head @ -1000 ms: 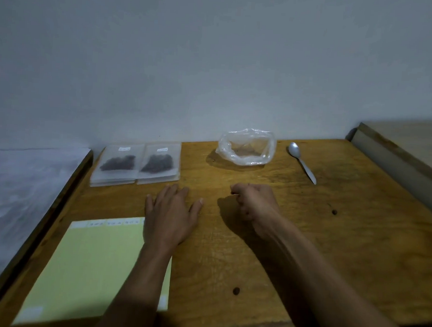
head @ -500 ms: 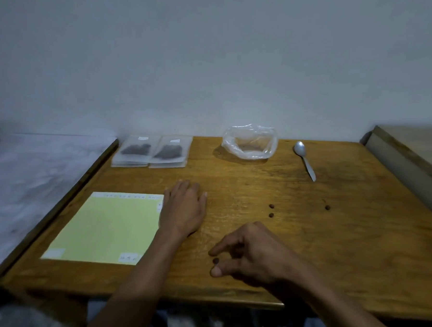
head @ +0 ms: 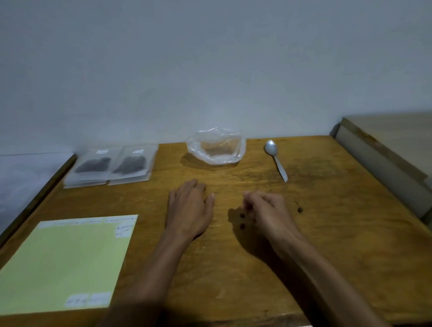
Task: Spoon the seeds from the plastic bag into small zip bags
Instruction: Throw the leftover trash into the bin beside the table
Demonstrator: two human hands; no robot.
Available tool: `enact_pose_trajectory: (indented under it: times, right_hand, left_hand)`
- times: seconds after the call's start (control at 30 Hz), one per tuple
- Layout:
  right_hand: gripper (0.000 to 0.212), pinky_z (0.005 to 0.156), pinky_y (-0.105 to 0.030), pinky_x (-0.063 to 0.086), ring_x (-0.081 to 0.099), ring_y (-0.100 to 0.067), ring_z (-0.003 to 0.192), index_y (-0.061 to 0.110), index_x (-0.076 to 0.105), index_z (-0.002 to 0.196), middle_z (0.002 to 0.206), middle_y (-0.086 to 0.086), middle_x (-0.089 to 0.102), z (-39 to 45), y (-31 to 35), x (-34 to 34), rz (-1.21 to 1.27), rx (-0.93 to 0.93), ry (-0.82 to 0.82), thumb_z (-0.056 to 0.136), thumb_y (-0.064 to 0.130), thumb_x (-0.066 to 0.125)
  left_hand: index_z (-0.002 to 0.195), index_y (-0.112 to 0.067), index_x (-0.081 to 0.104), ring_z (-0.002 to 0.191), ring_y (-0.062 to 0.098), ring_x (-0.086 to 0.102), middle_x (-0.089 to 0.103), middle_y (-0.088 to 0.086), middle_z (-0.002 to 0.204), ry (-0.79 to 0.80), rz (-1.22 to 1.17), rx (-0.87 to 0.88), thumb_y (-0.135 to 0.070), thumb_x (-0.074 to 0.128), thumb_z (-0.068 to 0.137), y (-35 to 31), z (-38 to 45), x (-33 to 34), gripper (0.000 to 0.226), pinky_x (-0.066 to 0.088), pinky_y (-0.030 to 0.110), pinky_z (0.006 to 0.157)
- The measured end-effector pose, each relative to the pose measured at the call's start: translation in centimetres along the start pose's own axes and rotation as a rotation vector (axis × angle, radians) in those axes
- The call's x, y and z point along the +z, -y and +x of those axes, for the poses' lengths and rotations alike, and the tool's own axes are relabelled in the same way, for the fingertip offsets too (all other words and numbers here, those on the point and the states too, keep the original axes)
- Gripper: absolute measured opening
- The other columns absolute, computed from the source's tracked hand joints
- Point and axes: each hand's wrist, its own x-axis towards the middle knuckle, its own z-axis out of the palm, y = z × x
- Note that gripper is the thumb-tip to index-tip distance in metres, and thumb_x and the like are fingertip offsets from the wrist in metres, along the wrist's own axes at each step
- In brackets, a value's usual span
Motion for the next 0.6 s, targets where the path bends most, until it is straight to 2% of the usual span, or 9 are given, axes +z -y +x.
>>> enact_pose_trajectory:
  times: [0.1, 0.17, 0.27, 0.37, 0.5, 0.57, 0.6]
  right_hand:
    - [0.021, 0.066, -0.032, 0.053, 0.064, -0.011, 0.068, 0.024, 0.075, 0.09, 0.072, 0.003, 0.07, 1.6, -0.7, -1.6, -0.504, -0.212, -0.046, 0.094, 0.042, 0.064]
    - [0.023, 0.073, -0.033, 0.058, 0.068, -0.004, 0.075, 0.028, 0.077, 0.1, 0.079, 0.009, 0.075, 2.2, -1.2, -1.7, -0.616, -0.22, 0.03, 0.089, 0.046, 0.07]
    - [0.023, 0.078, -0.038, 0.06, 0.069, 0.0, 0.083, 0.03, 0.078, 0.1, 0.084, 0.014, 0.077, 2.7, -1.9, -1.1, -0.68, -0.257, 0.01, 0.086, 0.047, 0.072]
    - [0.017, 0.075, -0.039, 0.06, 0.069, 0.0, 0.077, 0.029, 0.077, 0.091, 0.074, 0.013, 0.075, 2.9, -2.2, -1.0, -0.653, -0.257, -0.01, 0.089, 0.044, 0.07]
    - [0.018, 0.076, -0.037, 0.058, 0.066, -0.006, 0.081, 0.024, 0.07, 0.091, 0.081, 0.009, 0.071, 2.9, -2.2, -1.4, -0.647, -0.239, -0.051, 0.094, 0.04, 0.063]
    - [0.027, 0.07, -0.034, 0.054, 0.064, -0.011, 0.077, 0.017, 0.066, 0.086, 0.082, 0.003, 0.068, 2.7, -2.1, -1.7, -0.408, -0.145, -0.057, 0.098, 0.039, 0.057]
    - [0.032, 0.062, -0.032, 0.049, 0.059, -0.013, 0.068, 0.013, 0.061, 0.081, 0.078, 0.0, 0.064, 2.6, -1.8, -1.9, -0.16, -0.046, -0.041, 0.101, 0.036, 0.053]
  left_hand:
    - [0.139, -0.015, 0.056, 0.141, 0.023, 0.043, 0.053, 0.007, 0.148, 0.006, 0.0, 0.01, -0.043, 0.042, 0.103, -0.8, 0.7, 0.7, 0.047, 0.031, 0.053, 0.116]
    - [0.142, -0.016, 0.053, 0.145, 0.022, 0.038, 0.049, 0.006, 0.152, -0.003, 0.009, 0.012, -0.043, 0.039, 0.104, -0.7, 0.5, 1.0, 0.049, 0.028, 0.052, 0.119]
    - [0.145, -0.017, 0.051, 0.148, 0.02, 0.033, 0.045, 0.005, 0.156, -0.005, 0.007, 0.024, -0.044, 0.038, 0.105, -0.4, 0.3, 1.0, 0.05, 0.024, 0.051, 0.121]
    - [0.146, -0.017, 0.05, 0.15, 0.02, 0.031, 0.044, 0.006, 0.157, 0.003, -0.004, 0.022, -0.044, 0.037, 0.105, -0.2, 0.2, 1.0, 0.05, 0.022, 0.05, 0.122]
    - [0.145, -0.018, 0.051, 0.149, 0.019, 0.031, 0.045, 0.005, 0.156, -0.001, -0.017, 0.026, -0.043, 0.038, 0.105, -0.1, 0.1, 1.1, 0.049, 0.021, 0.051, 0.123]
    - [0.145, -0.017, 0.051, 0.149, 0.019, 0.032, 0.046, 0.005, 0.156, 0.001, -0.016, 0.032, -0.043, 0.039, 0.105, -0.1, 0.2, 1.1, 0.049, 0.021, 0.051, 0.123]
    - [0.145, -0.017, 0.051, 0.149, 0.019, 0.032, 0.046, 0.005, 0.156, 0.0, -0.014, 0.035, -0.043, 0.039, 0.105, -0.1, 0.2, 1.2, 0.049, 0.021, 0.051, 0.122]
